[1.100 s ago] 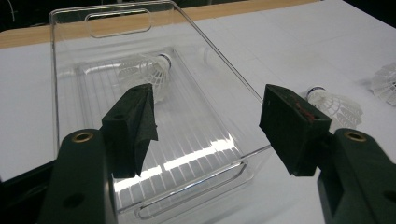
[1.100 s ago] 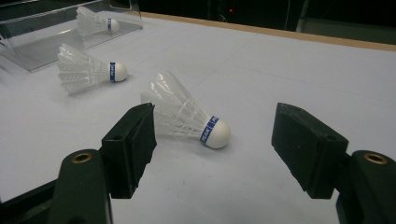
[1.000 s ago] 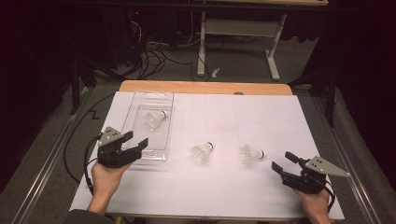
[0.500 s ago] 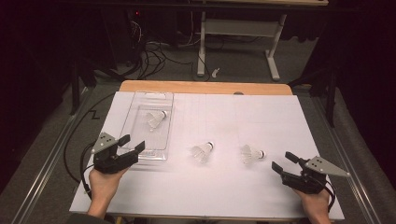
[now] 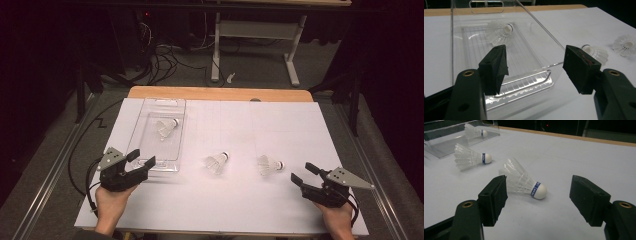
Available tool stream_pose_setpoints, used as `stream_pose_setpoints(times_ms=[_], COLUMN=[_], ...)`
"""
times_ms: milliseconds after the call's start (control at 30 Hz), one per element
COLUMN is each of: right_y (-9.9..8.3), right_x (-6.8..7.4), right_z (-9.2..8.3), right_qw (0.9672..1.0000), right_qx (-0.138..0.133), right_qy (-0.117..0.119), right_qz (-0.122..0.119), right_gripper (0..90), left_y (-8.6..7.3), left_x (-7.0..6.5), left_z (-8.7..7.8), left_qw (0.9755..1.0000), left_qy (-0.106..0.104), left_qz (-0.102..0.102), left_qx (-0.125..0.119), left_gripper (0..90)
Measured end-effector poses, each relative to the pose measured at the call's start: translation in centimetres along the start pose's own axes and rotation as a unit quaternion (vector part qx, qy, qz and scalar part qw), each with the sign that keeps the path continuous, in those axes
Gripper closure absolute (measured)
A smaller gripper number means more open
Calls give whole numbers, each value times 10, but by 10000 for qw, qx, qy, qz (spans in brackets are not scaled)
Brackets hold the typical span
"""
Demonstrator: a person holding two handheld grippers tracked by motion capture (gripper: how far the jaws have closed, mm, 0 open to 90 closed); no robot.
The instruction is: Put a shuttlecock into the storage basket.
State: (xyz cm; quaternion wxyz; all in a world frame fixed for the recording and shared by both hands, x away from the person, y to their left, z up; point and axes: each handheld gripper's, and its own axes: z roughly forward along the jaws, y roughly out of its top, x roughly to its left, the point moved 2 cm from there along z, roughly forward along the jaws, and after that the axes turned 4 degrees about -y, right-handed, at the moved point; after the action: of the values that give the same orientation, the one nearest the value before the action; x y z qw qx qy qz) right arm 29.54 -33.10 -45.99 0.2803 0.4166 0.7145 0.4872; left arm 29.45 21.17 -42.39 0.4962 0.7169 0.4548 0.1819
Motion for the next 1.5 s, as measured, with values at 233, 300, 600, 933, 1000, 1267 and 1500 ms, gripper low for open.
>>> stream_pose_setpoints(times_ms=[233, 300, 600, 933, 1000, 1267, 1500], right_y=[0, 0, 0, 0, 0, -1, -1], right_x=[0, 1, 1, 1, 1, -2, -1], right_z=[-1, -1, -1, -1, -2, -2, -2], right_qw=[10000, 10000, 10000, 10000, 10000, 10000, 10000], right_qx=[-15, -15, -17, -12, -13, -18, -14], right_qy=[27, 34, 28, 40, 35, 43, 66], right_qz=[-28, -35, -30, -29, -21, 88, 69], right_gripper=[307, 307, 307, 307, 307, 305, 305], left_y=[-5, -6, -5, -3, -2, 0, 4], left_x=[-5, -7, -11, -18, -20, -24, -30], left_z=[2, 3, 7, 14, 16, 21, 29], left_qw=[10000, 10000, 9998, 9993, 9992, 9988, 9982], left_qy=[-70, -86, -183, -314, -351, -421, -477], left_qz=[-4, 3, 53, 135, 139, 157, 229], left_qx=[20, 25, 54, 147, 156, 217, 293], left_gripper=[365, 364, 378, 375, 374, 366, 361])
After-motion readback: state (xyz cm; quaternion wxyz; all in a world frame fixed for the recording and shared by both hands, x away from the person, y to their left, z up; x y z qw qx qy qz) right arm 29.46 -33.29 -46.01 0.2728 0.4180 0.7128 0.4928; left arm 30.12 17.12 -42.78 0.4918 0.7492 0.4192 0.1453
